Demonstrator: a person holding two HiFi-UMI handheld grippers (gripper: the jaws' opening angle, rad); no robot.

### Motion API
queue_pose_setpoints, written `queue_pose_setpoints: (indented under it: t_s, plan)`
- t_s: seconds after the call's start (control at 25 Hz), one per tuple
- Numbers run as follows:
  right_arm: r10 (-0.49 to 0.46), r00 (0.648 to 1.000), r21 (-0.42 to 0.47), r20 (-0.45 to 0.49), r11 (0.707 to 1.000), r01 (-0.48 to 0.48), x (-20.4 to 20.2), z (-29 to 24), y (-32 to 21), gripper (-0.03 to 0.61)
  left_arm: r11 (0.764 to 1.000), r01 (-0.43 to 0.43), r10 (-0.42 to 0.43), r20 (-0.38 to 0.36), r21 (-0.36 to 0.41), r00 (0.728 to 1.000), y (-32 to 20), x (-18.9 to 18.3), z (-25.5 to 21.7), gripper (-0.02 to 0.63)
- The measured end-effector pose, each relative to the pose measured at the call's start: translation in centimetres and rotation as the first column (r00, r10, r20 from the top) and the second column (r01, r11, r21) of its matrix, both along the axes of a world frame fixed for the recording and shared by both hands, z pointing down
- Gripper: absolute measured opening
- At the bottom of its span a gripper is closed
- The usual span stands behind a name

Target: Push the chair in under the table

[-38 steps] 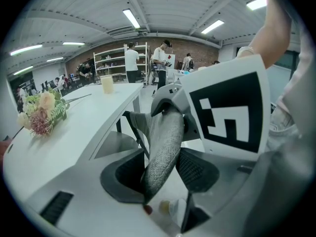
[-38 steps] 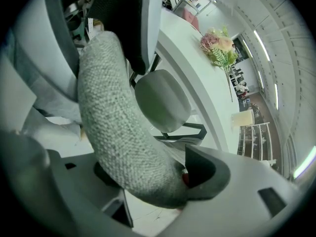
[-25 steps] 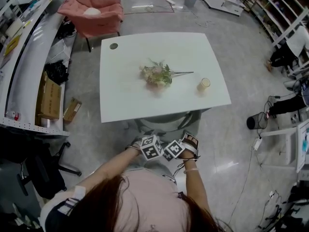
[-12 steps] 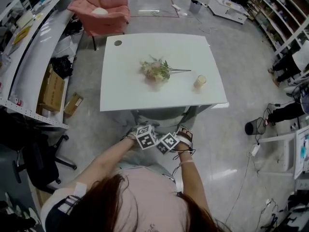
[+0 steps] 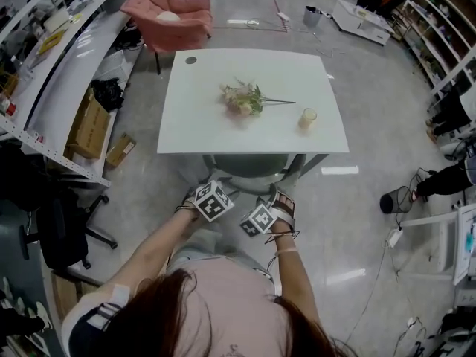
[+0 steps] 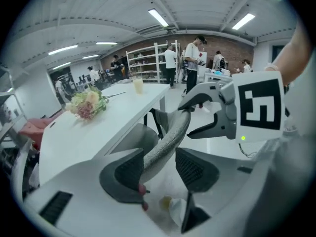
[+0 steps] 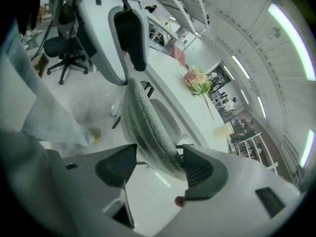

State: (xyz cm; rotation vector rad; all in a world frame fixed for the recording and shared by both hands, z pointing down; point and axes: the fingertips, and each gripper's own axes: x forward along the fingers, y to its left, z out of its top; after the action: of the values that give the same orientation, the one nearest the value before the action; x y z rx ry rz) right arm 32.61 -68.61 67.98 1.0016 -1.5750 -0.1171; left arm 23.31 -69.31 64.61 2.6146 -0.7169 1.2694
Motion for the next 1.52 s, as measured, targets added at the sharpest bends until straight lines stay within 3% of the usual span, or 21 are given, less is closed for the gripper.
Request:
queue_pose_setpoints:
  t_s: [0.28,0.52,0.64,0.76,0.88,1.16,1.32,1.52]
  plan:
    - [0.008,0.986,0.069,0.168,0.997,-0.02,-1.0,-2.5,3.8,0.307,0.969,0.246,-0.244,-0.075,0.026,0.967,3.3,-2.7,-2.5,0.203]
    - [0.048,0.947,0.082,0.319,0.994,-0.078,-0.6,-5.1,6.6,0.268,0.924,0.377,-0.366,-0.142,0.062,0.92,7.6,-3.4,-5.1,0.202]
    - [0.05,0.928,0.106,0.369,0.99,-0.095,-0.5,-6.6,7.8,0.232,0.9,0.435,-0.424,-0.173,0.029,0.889,10.5,-4.2,-5.7,0.199]
    - [0.064,0.908,0.13,0.414,0.983,-0.128,-0.3,-7.7,9.1,0.221,0.877,0.48,-0.468,-0.198,0.015,0.861,12.8,-4.9,-6.7,0.133]
    - [0.092,0.885,0.14,0.455,0.975,-0.173,0.2,-8.6,10.2,0.197,0.862,0.506,-0.489,-0.224,0.022,0.843,13.9,-5.3,-7.6,0.104]
    - [0.129,0.836,0.183,0.534,0.947,-0.263,0.8,-11.3,12.7,0.151,0.856,0.506,-0.462,-0.284,0.107,0.84,15.5,-4.9,-10.8,0.027]
    - [0.098,0.811,0.245,0.577,0.927,-0.286,0.1,-14.0,14.2,0.114,0.855,0.495,-0.426,-0.333,0.155,0.841,17.0,-4.5,-13.4,0.014]
    - [0.059,0.76,0.28,0.648,0.909,-0.31,-1.2,-17.2,17.3,0.082,0.853,0.504,-0.426,-0.375,0.138,0.823,20.9,-5.0,-15.2,0.011]
